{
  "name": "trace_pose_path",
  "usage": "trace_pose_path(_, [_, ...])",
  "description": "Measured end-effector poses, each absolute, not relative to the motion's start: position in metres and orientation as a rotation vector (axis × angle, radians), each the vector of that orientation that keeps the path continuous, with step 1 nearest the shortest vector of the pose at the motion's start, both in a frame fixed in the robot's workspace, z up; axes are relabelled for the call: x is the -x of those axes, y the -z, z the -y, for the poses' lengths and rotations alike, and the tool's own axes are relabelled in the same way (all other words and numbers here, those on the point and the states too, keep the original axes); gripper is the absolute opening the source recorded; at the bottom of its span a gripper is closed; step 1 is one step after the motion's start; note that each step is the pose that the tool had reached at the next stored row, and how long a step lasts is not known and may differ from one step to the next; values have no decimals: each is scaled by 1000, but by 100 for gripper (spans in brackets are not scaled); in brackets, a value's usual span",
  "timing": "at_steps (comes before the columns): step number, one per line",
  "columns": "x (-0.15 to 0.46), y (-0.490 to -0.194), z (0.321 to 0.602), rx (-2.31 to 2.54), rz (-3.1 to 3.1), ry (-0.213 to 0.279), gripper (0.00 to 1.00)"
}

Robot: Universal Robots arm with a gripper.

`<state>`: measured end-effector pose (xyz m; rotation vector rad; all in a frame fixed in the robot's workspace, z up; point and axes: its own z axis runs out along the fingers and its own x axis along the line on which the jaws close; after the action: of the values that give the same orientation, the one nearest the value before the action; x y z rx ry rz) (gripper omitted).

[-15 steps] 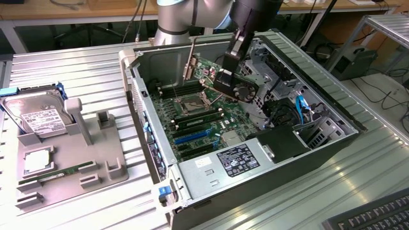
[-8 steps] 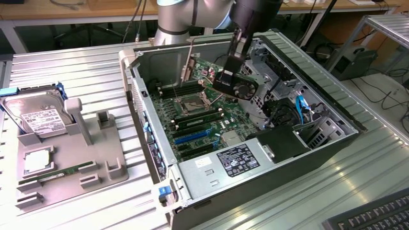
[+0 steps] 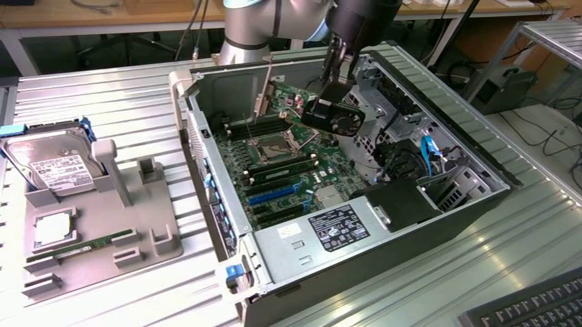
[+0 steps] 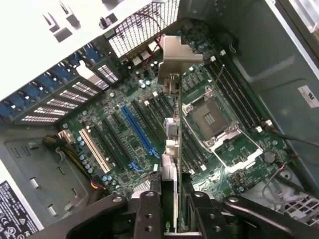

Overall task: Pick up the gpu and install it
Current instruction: 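Insert the gpu into the slot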

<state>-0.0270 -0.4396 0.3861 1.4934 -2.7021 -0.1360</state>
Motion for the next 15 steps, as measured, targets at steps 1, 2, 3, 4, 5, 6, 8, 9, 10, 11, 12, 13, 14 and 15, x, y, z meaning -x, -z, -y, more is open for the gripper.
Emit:
trace_pose_path(1, [27, -386, 440, -1509, 2697, 143, 26])
trace_pose_path(2, [27, -386, 440, -1525, 2691, 147, 26])
trace_pose_path(3, [27, -386, 440, -1560, 2674, 146, 26])
trace_pose_path(4, [27, -386, 440, -1581, 2664, 144, 26])
trace_pose_path(5, [27, -386, 440, -1603, 2652, 141, 26])
trace_pose_path(6, [27, -385, 440, -1639, 2633, 137, 26])
trace_pose_path(8, [27, -385, 440, -1704, 2597, 131, 26])
trace_pose_path(9, [27, -385, 440, -1727, 2582, 128, 26])
trace_pose_path(10, [27, -385, 440, -1750, 2568, 126, 26])
trace_pose_path(11, [27, -384, 440, -1771, 2554, 125, 26])
trace_pose_path(12, [27, -384, 440, -1796, 2537, 123, 26])
trace_pose_path(13, [27, -384, 440, -1820, 2520, 122, 26])
trace_pose_path(14, [27, -383, 440, -1846, 2502, 120, 26])
trace_pose_path(15, [27, -383, 440, -1887, 2471, 118, 26])
